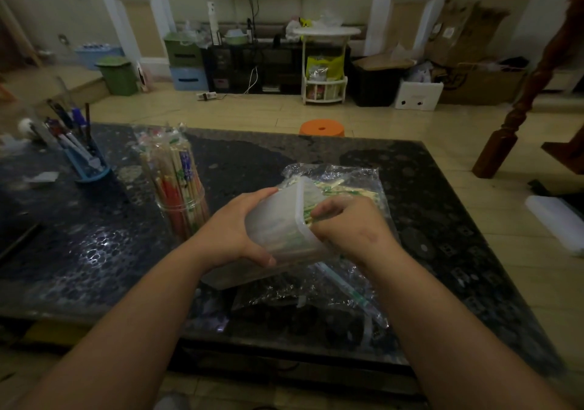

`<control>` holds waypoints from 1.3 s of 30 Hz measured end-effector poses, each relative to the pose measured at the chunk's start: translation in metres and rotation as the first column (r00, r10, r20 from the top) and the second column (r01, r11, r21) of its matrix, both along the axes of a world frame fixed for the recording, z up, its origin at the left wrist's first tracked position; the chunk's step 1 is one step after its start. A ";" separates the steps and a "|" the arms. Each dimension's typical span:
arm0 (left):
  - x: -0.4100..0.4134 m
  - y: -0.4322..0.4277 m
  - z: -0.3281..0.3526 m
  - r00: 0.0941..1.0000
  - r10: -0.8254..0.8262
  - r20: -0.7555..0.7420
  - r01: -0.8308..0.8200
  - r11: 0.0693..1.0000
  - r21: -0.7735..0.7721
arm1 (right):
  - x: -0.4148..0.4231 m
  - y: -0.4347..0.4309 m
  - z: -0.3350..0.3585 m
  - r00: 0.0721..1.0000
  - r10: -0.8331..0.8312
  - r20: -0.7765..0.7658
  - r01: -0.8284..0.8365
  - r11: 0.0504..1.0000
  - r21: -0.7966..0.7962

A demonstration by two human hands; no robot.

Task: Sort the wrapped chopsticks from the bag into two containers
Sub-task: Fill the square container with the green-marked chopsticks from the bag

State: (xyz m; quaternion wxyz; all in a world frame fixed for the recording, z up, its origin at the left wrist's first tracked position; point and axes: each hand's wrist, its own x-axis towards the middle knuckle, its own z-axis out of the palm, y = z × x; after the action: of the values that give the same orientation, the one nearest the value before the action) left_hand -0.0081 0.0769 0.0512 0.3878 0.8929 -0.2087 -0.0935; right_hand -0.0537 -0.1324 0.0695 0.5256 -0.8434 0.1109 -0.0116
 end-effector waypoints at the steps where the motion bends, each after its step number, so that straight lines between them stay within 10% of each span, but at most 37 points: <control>1: 0.000 0.000 0.000 1.000 0.006 -0.003 -0.006 1.000 -0.003 | 0.000 0.000 0.000 1.000 0.005 0.009 -0.005 1.000 0.006; 11: -0.003 -0.004 -0.003 0.999 -0.032 0.018 0.031 0.999 0.034 | -0.005 -0.001 0.000 0.986 0.167 0.018 -0.166 0.984 -0.068; 21: 0.005 0.005 -0.002 0.995 0.100 -0.012 -0.101 0.993 -0.057 | -0.013 -0.024 0.023 0.972 -0.099 0.215 0.015 0.933 0.361; 24: 0.007 0.006 -0.003 0.989 0.145 -0.027 -0.146 0.986 -0.078 | -0.011 -0.033 0.015 0.987 -0.124 0.107 0.099 0.972 0.215; 28: 0.009 0.009 -0.005 0.979 0.197 -0.043 -0.201 0.973 -0.111 | -0.016 -0.038 0.003 0.972 0.182 -0.148 -0.182 0.983 0.010; 35: 0.006 0.008 -0.002 0.968 0.244 -0.053 -0.250 0.956 -0.152 | -0.018 -0.018 -0.030 0.647 0.343 -0.681 -0.719 0.573 -0.394; 39: 0.003 0.008 0.000 0.970 0.238 -0.055 -0.245 0.946 -0.211 | -0.016 -0.016 -0.074 0.647 0.202 -0.736 -0.720 0.481 -0.501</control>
State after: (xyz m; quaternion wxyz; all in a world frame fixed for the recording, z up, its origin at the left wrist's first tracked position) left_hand -0.0055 0.0848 0.0509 0.4940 0.8629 -0.1010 -0.0351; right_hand -0.0699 -0.1482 -0.0046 0.0365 -0.9345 0.0043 0.3540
